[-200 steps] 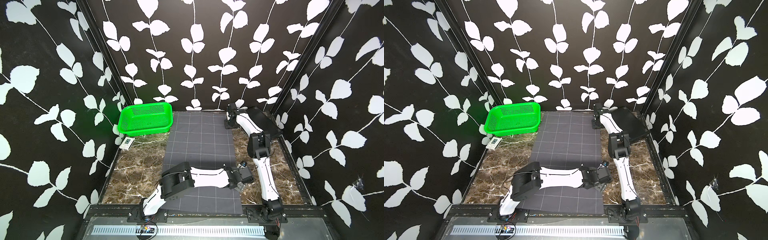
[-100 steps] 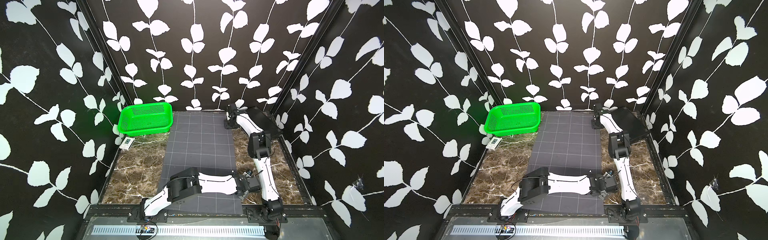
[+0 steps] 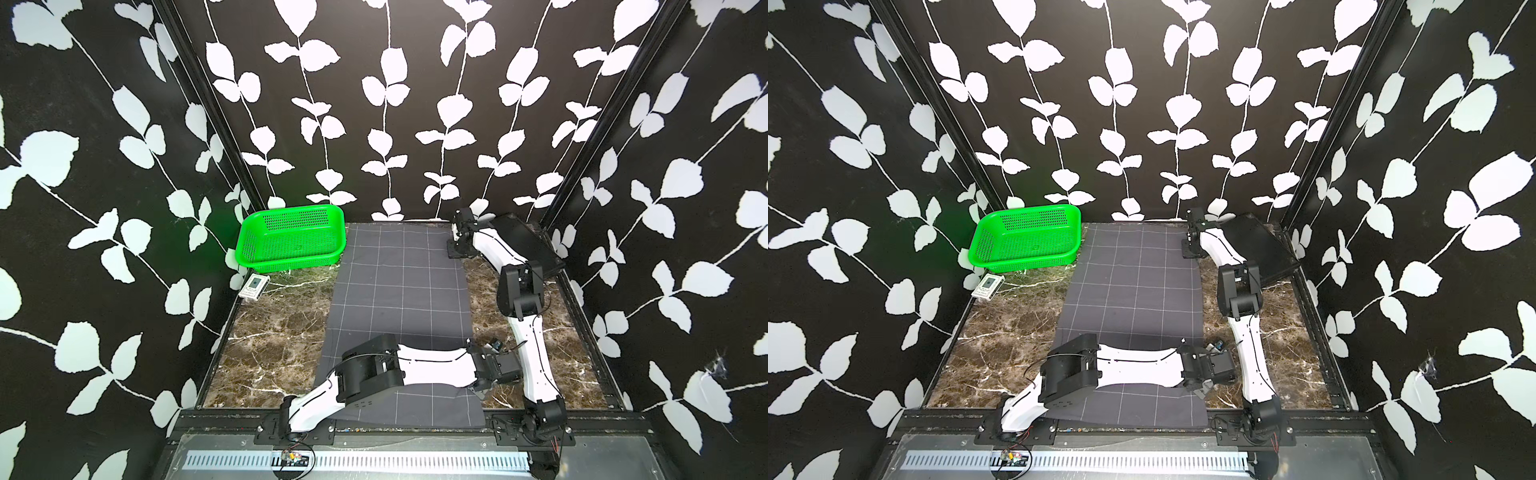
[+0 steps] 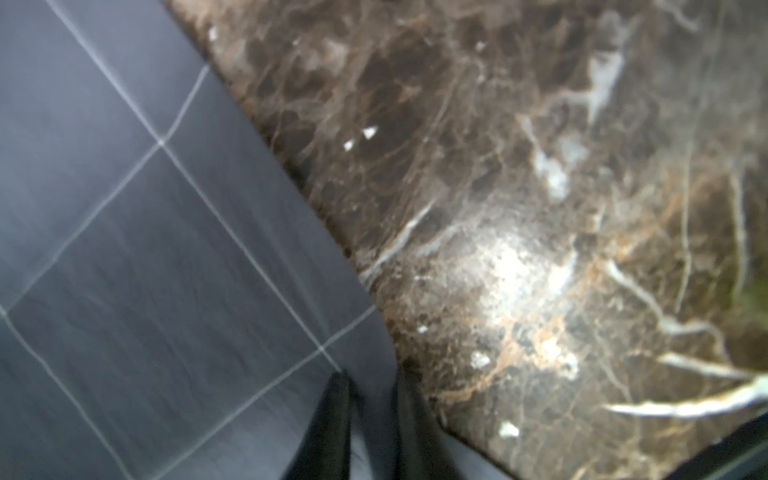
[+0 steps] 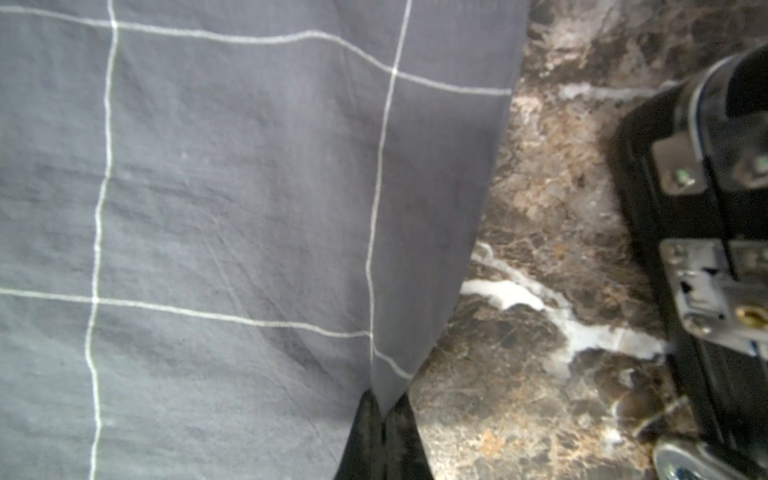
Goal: Roll up the pillowcase
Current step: Fold the pillowcase.
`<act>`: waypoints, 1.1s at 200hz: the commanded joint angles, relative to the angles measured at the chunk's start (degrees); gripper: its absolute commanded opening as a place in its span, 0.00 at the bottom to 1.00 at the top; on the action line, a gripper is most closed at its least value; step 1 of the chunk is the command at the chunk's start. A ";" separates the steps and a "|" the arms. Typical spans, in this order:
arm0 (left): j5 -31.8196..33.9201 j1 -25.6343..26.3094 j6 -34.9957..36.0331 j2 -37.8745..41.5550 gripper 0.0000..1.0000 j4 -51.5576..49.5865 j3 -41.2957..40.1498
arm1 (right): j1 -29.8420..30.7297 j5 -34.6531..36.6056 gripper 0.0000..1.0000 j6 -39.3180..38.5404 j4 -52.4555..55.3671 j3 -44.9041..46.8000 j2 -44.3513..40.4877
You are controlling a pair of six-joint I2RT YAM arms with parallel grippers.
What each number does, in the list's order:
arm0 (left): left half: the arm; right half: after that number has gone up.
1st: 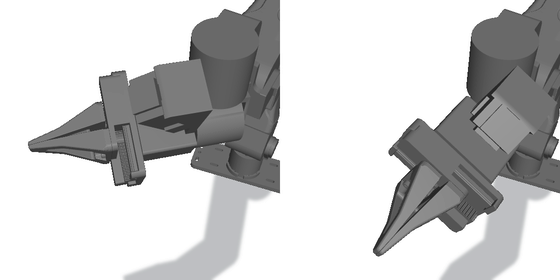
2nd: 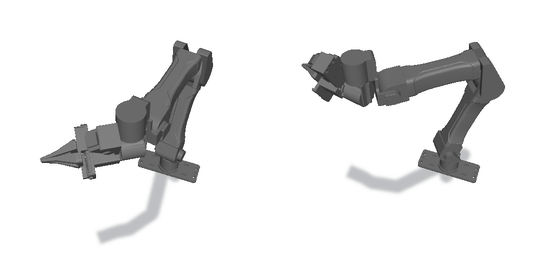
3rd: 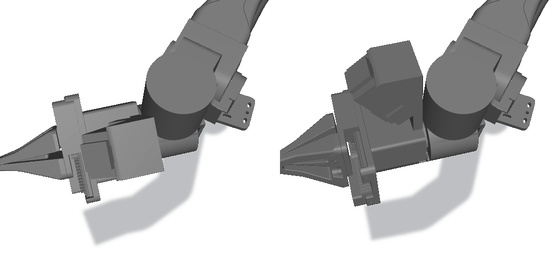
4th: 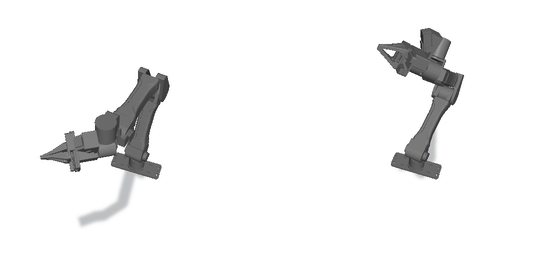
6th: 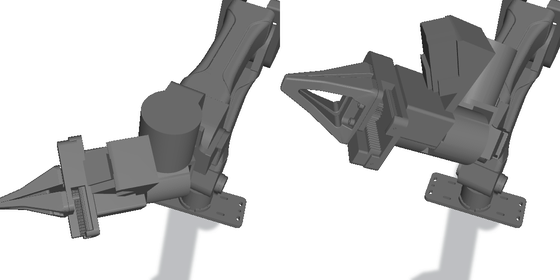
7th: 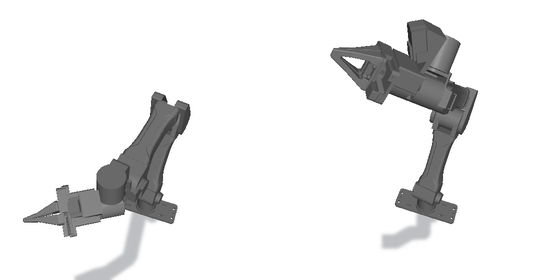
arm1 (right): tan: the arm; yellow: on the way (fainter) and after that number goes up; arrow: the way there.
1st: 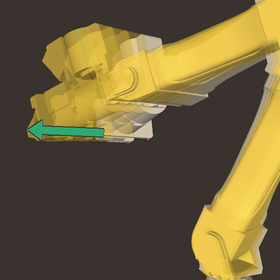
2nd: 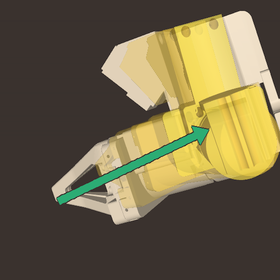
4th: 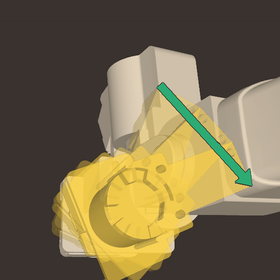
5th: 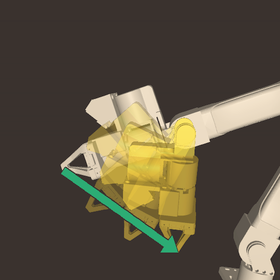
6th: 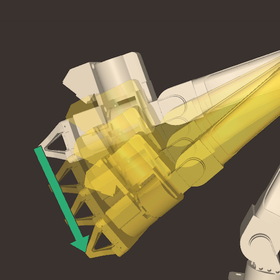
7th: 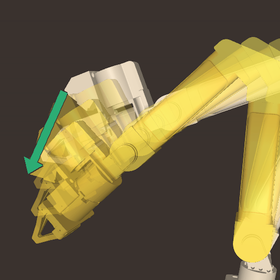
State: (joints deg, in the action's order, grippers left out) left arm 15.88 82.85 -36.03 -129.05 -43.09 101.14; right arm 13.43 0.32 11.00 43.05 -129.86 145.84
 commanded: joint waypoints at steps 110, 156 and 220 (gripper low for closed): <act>-2.62 0.19 6.62 11.68 0.00 6.85 -5.25 | -2.51 -0.92 0.00 -1.83 -5.48 8.27 -14.34; -8.82 0.25 10.07 14.41 0.00 12.28 -4.69 | -4.83 -2.77 0.00 -2.77 -5.13 8.95 -19.81; -16.57 -0.77 11.22 15.11 0.00 21.29 -1.56 | -7.82 -4.97 0.00 -6.05 -1.88 8.76 -22.97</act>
State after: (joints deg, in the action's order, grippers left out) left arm 6.04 82.19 -25.41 -117.34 -27.07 98.26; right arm 6.22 -3.77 7.05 42.02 -122.19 124.40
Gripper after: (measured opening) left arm 0.048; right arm 0.033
